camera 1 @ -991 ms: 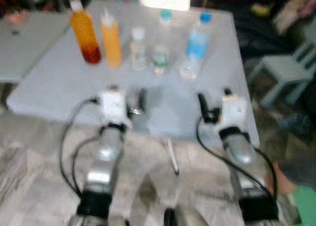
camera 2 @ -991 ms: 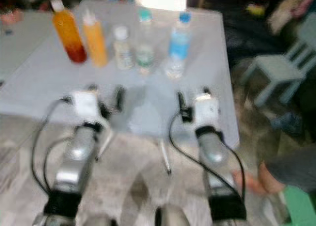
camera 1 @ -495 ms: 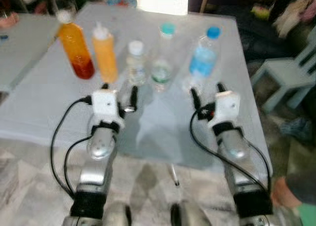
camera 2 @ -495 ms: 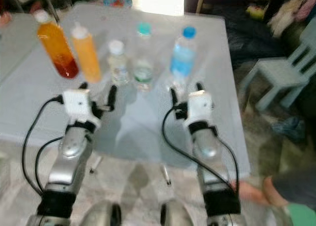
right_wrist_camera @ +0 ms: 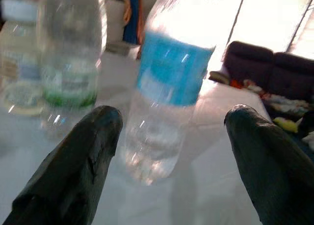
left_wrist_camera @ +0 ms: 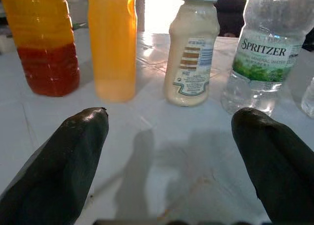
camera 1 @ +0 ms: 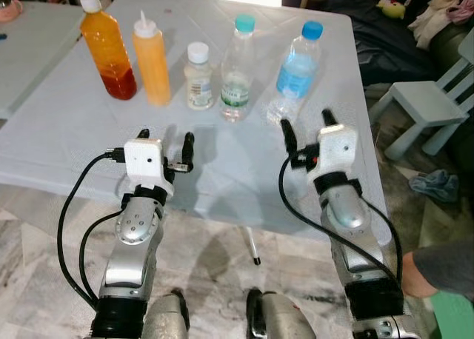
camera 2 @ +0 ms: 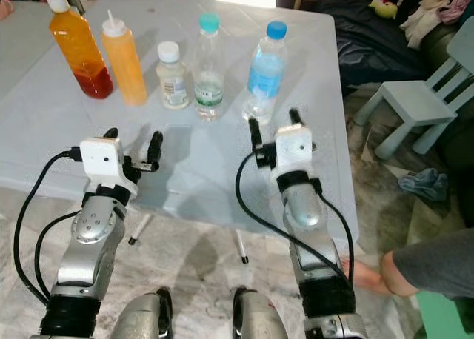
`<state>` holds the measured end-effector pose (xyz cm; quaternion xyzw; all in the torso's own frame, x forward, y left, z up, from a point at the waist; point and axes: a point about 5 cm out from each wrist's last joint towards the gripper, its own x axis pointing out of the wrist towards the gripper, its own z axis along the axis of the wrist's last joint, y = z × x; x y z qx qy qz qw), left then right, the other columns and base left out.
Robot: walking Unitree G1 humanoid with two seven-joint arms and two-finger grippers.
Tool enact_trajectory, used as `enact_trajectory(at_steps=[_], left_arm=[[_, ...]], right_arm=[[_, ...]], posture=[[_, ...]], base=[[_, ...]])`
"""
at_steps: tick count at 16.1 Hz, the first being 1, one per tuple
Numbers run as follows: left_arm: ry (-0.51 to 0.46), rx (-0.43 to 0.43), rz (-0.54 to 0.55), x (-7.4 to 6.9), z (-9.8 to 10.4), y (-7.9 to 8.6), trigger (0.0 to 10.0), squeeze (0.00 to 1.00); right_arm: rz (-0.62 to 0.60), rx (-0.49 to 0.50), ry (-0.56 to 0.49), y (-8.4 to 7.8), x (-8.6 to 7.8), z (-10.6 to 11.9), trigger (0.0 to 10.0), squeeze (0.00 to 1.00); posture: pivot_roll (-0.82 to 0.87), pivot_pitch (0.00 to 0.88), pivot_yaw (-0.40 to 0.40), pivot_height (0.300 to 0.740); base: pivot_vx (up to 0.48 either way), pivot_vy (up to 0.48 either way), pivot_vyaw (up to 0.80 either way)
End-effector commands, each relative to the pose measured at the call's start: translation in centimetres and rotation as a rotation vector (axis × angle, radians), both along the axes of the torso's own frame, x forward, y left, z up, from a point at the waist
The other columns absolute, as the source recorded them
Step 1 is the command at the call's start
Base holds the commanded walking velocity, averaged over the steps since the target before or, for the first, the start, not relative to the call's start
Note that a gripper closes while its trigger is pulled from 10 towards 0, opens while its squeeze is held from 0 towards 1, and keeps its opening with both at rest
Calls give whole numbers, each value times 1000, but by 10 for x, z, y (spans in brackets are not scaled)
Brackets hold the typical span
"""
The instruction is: Restocking fridge
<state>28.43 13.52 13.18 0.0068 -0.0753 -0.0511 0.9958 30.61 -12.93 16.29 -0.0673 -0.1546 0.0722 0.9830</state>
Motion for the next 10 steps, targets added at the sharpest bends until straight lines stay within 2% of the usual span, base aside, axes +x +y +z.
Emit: enact_trajectory(at_steps=[1,4,6,10], left_arm=[[4,4,-5,-2,0,-3,10000,0],[4,-1,-10,-1,2,-5,10000,0],[3,-2,-9,0,2,-5,10000,0],[10,-4,-14,-2,1,-6,10000,0]], right_arm=[[-2,14,-82,0,2,24,10000,0],[31,-7,-179,6,6,53,10000,0],[38,-18,-204,7,7,62,10000,0],[5,-22,-219,-5,18,74,10000,0]], posture=[[5,193,-51,740],[2,193,-50,740],[2,192,-49,740],[6,191,-53,740]], base=[[0,0,0],[0,0,0],[0,0,0],[0,0,0]])
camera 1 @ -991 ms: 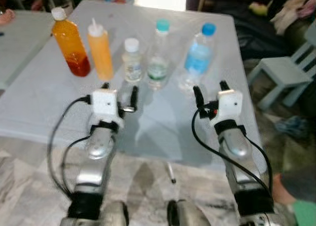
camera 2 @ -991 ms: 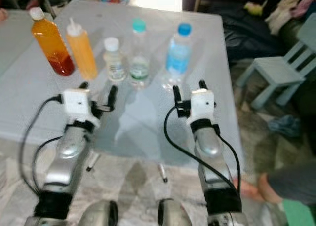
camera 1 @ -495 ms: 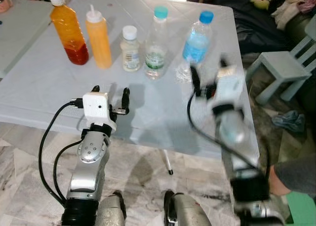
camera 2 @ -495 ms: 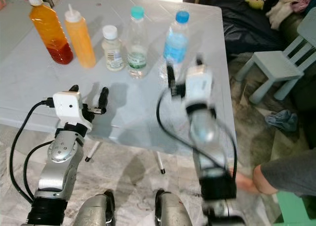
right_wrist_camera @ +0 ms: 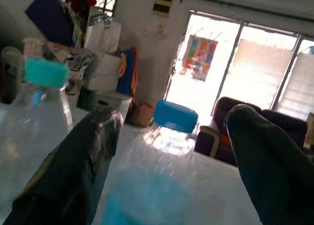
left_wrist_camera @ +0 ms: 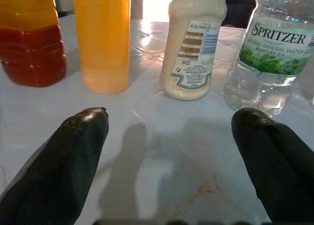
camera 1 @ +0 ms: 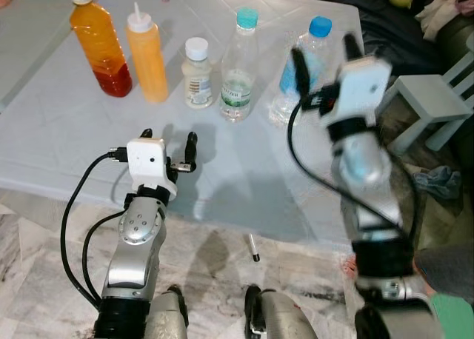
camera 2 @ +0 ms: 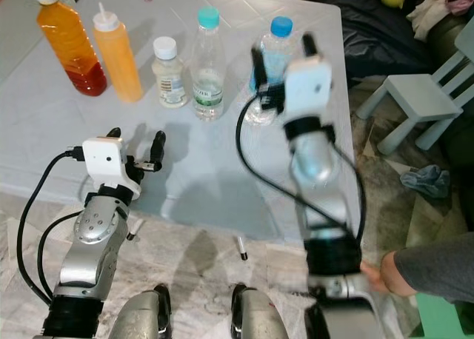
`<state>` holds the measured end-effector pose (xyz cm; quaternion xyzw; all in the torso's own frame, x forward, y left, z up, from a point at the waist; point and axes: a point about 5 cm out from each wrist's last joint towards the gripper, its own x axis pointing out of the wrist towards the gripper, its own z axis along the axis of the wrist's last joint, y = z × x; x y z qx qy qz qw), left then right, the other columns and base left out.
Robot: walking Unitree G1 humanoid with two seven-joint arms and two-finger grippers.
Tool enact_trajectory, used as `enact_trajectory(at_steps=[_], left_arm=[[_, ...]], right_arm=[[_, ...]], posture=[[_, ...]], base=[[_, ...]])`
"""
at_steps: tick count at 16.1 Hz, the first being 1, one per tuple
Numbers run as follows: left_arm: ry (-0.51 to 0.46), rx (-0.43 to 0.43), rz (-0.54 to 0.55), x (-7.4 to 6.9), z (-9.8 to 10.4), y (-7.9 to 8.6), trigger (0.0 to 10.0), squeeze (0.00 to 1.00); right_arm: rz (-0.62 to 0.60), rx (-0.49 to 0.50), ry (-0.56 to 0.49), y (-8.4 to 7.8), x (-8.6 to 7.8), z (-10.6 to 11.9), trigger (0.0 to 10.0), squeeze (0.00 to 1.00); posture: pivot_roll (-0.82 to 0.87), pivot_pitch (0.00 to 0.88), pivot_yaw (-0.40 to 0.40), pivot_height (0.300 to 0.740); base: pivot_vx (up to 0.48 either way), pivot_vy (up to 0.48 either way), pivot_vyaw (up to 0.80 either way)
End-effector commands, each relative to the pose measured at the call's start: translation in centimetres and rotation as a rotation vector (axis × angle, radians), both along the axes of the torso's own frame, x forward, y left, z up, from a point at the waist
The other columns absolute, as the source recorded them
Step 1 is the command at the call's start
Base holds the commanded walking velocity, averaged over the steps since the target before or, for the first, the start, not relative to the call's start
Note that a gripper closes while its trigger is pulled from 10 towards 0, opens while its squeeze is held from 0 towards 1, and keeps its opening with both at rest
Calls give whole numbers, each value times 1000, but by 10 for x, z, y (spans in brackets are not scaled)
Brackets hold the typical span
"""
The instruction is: Restocking fridge
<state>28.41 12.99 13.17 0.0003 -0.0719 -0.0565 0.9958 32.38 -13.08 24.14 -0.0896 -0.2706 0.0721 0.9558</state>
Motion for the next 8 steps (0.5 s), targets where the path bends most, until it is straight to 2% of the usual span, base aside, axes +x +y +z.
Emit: enact_trajectory(at_steps=[1,8], left_arm=[[4,7,-3,-2,1,-1,10000,0],[10,8,-14,-1,0,-2,10000,0]], right_arm=[[-13,14,22,-7,5,-1,10000,0],[-11,49,25,-13,17,11,10000,0]], posture=[[10,190,-51,740],[15,186,-45,740]], base=[[0,0,0],[0,0,0]])
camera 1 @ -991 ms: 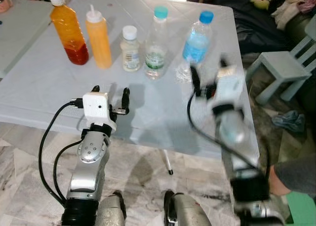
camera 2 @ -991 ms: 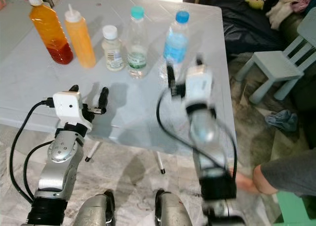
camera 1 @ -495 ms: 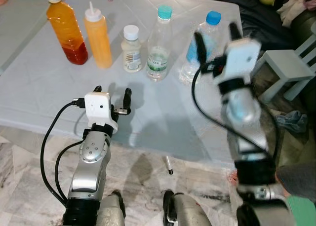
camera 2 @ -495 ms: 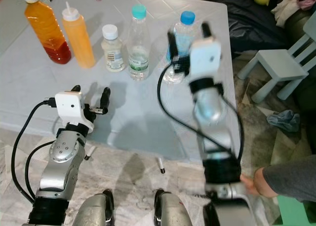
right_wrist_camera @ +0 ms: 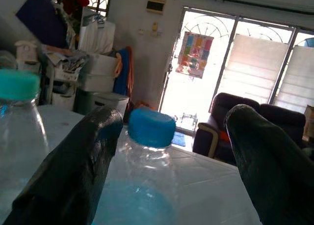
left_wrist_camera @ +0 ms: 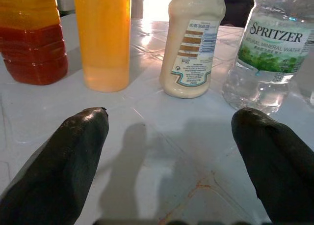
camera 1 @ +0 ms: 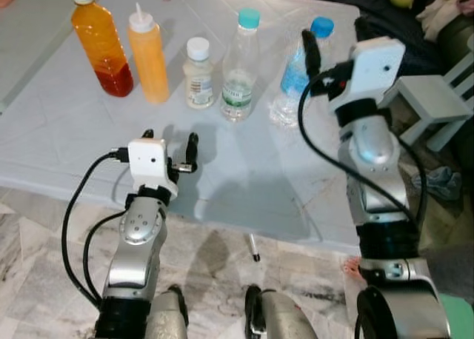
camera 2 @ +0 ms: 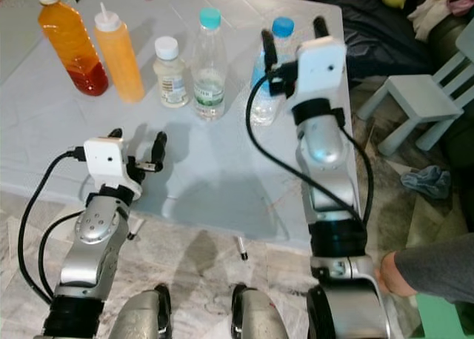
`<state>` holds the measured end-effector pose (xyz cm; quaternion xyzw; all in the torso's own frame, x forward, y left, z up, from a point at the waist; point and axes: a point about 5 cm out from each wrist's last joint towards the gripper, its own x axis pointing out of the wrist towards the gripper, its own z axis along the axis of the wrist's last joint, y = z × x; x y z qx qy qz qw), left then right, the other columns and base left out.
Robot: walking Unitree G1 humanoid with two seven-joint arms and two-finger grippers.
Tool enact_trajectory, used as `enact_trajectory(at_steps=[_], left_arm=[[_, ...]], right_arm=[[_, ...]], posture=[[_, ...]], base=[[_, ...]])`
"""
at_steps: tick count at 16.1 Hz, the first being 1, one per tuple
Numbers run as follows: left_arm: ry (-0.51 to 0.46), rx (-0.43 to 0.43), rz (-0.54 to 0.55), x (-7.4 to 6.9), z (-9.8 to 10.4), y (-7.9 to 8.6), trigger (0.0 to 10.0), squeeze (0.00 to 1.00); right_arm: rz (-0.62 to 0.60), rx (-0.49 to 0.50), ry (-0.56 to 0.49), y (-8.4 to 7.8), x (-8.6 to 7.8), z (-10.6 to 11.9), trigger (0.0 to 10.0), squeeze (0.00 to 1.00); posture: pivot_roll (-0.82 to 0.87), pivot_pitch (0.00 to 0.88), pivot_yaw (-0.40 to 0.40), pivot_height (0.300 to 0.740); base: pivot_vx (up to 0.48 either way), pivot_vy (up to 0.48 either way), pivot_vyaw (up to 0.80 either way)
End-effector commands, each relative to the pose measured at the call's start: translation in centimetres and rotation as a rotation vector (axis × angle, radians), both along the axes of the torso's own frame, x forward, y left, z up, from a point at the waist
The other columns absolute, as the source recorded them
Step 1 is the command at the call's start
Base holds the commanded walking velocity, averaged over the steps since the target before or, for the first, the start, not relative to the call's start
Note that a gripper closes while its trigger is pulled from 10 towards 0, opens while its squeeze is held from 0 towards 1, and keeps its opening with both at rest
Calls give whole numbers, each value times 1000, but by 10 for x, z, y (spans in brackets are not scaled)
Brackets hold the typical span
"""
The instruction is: Restocking fridge
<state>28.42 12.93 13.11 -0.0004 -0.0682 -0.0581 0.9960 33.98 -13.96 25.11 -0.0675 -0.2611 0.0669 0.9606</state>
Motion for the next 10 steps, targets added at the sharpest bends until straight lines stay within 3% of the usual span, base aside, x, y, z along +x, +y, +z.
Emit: enact_trajectory(at_steps=[1,6,9,10], left_arm=[[5,11,-14,-1,0,-2,10000,0],[12,13,-21,0,0,-4,10000,0],[17,16,-23,-1,-1,-5,10000,0],[19,17,-24,-1,-1,-5,10000,0]], right_arm=[[9,19,7,-4,3,3,10000,0],[46,100,67,-3,21,11,10000,0],[68,92,110,3,31,12,10000,0],[74,89,131,7,34,11,2824,0]], posture=[[15,187,-44,740],[23,191,-40,740],[26,194,-38,740],[26,195,-38,740]], base=[[0,0,0],[0,0,0],[0,0,0],[0,0,0]])
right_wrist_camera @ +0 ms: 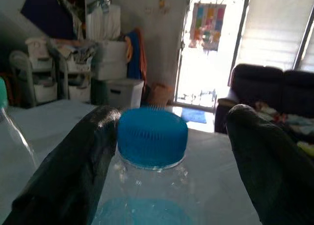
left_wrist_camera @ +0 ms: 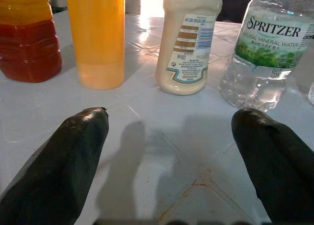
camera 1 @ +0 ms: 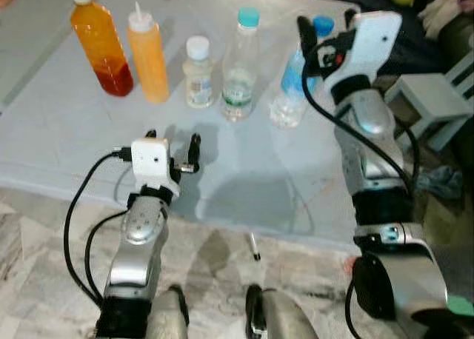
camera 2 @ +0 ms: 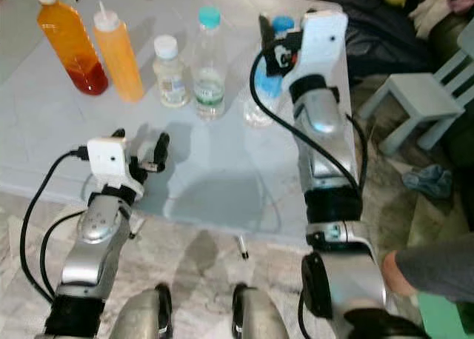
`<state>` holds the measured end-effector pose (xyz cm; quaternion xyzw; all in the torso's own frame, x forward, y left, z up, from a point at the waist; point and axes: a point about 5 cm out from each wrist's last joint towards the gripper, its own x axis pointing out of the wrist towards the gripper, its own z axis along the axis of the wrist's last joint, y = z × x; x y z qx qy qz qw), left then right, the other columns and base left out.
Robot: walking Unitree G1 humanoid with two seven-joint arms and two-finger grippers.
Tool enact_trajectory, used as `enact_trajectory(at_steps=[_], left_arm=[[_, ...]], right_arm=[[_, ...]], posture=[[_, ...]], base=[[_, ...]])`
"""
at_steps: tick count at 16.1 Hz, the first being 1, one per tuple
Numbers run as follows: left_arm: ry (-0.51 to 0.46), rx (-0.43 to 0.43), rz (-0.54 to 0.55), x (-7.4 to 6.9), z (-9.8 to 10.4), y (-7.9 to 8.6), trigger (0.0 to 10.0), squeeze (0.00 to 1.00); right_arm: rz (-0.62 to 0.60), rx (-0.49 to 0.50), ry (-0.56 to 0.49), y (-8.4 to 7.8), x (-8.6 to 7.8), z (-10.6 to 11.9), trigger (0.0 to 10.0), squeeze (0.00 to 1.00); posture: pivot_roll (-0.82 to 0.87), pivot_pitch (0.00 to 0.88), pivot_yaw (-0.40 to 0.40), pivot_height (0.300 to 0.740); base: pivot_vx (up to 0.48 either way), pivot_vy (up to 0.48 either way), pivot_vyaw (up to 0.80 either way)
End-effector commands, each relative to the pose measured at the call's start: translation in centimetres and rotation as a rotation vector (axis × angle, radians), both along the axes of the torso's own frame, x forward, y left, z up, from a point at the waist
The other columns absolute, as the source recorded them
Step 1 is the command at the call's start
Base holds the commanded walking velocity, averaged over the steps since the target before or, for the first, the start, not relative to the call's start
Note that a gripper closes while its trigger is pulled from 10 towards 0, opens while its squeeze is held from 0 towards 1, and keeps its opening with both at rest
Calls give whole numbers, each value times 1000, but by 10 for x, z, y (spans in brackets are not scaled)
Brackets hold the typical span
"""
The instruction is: Restocking fridge
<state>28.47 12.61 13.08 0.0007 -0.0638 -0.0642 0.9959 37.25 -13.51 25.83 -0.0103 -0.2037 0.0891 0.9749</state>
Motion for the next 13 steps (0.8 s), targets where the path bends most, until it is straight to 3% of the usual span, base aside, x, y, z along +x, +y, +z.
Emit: enact_trajectory(at_steps=[1,6,13], left_arm=[[10,14,-12,-1,-1,-2,10000,0],[14,14,-14,0,-1,-2,10000,0],[30,14,-18,1,-3,-4,10000,0]], right_arm=[[10,-4,7,3,3,5,0,0],[33,-23,22,15,6,14,0,0],[17,-43,69,17,2,13,0,0]], posture=[[26,195,-38,740],[27,198,-35,740],[23,198,-36,740]], base=[[0,0,0],[0,0,0],[0,0,0]])
